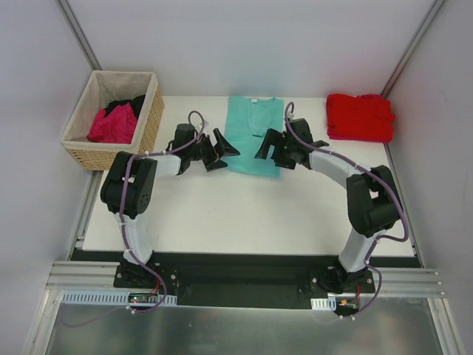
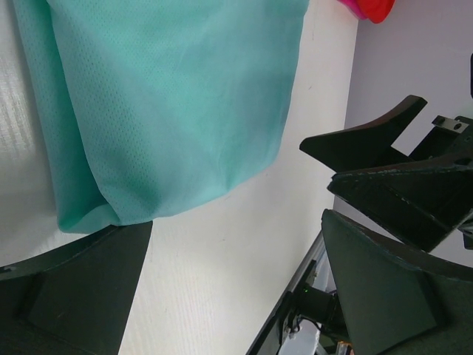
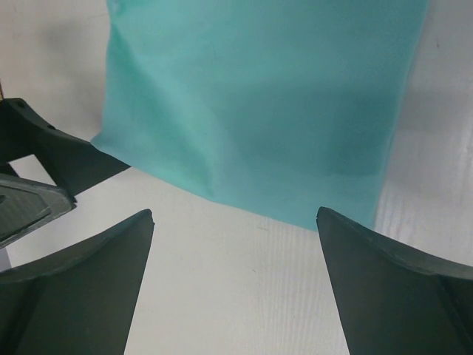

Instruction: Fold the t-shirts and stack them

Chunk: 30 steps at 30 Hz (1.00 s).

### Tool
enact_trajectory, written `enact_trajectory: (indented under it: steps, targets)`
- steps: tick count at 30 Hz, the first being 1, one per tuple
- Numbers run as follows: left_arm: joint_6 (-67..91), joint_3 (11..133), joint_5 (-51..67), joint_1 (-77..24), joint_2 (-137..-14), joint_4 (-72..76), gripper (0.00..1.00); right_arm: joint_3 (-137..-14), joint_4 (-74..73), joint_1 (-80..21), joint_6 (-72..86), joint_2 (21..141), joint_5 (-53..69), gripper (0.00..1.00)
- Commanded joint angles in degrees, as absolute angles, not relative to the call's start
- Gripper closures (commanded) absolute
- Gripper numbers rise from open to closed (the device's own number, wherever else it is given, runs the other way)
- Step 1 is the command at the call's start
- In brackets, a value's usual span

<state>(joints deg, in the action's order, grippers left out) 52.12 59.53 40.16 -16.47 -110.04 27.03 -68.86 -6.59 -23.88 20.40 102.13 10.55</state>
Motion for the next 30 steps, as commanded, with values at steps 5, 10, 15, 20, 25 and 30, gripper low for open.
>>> enact_trajectory:
  steps: [5, 10, 15, 20, 25, 30]
  targets:
    - [52.4, 60.0, 42.0, -16.5, -109.4, 30.0, 0.01, -68.3, -0.7, -24.2, 24.1, 103.3, 15.2, 0.03]
    - [52.2, 59.8, 42.5, -16.5, -106.6, 28.7, 0.01, -67.5, 1.5, -24.2, 25.0, 104.8, 15.8, 0.03]
    - [52.3, 58.5, 42.5, -16.5, -103.0, 27.5, 0.02, -66.7, 2.4, -24.3, 25.7, 105.7, 16.3, 0.03]
    - [52.6, 56.1, 41.7, -17.0, -98.6, 26.2, 0.02, -66.7, 2.5, -24.2, 25.6, 106.0, 16.3, 0.03]
    - [50.9, 58.6, 41.2, -17.2, -99.4, 23.5, 0.02, -67.0, 2.5, -24.3, 25.8, 106.3, 16.5, 0.03]
    - [51.2, 59.0, 41.0, -17.4, -103.9, 25.7, 0.02, -66.6, 2.5, -24.3, 25.6, 105.8, 16.2, 0.03]
